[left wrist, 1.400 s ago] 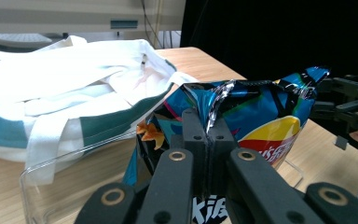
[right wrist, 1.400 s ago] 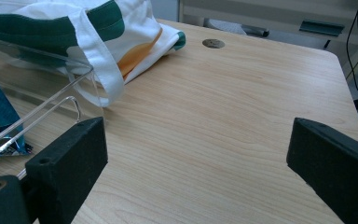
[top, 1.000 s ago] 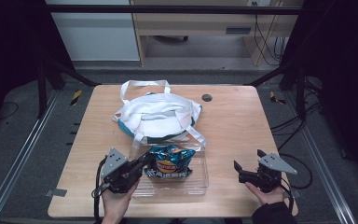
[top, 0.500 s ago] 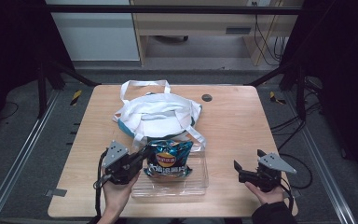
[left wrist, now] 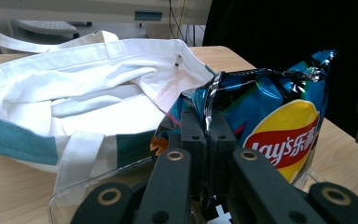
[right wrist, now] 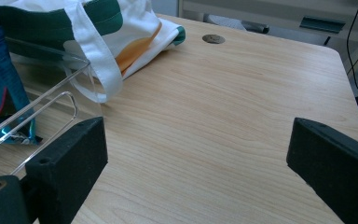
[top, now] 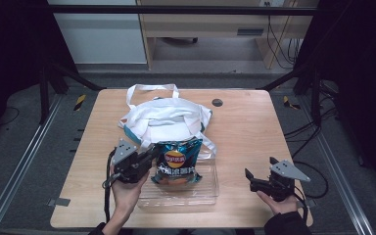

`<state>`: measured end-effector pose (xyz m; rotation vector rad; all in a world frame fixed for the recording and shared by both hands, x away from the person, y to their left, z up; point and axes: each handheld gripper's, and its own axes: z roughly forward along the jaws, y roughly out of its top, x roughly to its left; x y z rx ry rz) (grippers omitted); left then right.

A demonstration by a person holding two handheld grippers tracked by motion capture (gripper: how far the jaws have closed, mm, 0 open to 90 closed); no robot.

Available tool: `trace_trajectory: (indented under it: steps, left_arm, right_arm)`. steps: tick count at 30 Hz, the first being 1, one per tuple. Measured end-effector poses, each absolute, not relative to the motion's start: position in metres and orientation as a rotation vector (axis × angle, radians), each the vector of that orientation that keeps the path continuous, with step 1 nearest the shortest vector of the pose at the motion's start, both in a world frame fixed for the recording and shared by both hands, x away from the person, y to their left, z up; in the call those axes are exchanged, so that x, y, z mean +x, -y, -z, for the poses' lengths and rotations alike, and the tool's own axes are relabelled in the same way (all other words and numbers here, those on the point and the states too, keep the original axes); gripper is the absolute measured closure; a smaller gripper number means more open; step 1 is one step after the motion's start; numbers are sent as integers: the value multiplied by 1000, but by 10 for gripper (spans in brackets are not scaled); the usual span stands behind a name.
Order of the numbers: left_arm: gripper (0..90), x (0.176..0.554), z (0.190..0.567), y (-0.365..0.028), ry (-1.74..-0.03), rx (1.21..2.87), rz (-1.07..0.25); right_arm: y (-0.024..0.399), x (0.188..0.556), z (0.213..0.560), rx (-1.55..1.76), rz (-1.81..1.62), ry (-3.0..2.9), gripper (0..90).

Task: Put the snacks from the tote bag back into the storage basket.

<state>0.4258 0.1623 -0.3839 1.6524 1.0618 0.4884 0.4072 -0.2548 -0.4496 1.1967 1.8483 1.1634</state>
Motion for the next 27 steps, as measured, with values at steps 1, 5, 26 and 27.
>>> trace_trajectory:
  steps: [1,5,26,27]
  left_arm:
    - [873,427,384,-162,-1062,1654,-490]
    - [871,433,384,-162,-1064,1654,-492]
    - [785,454,385,-163,-1043,1657,-496]
    - [770,455,385,-163,-1043,1655,-499]
  right_arm:
    - [255,407,450,1197,-1163,-1849,53]
    - [255,408,450,1198,-1163,-1849,54]
    - [254,410,451,1207,-1154,-1857,54]
    - [254,410,451,1206,-1150,-1858,54]
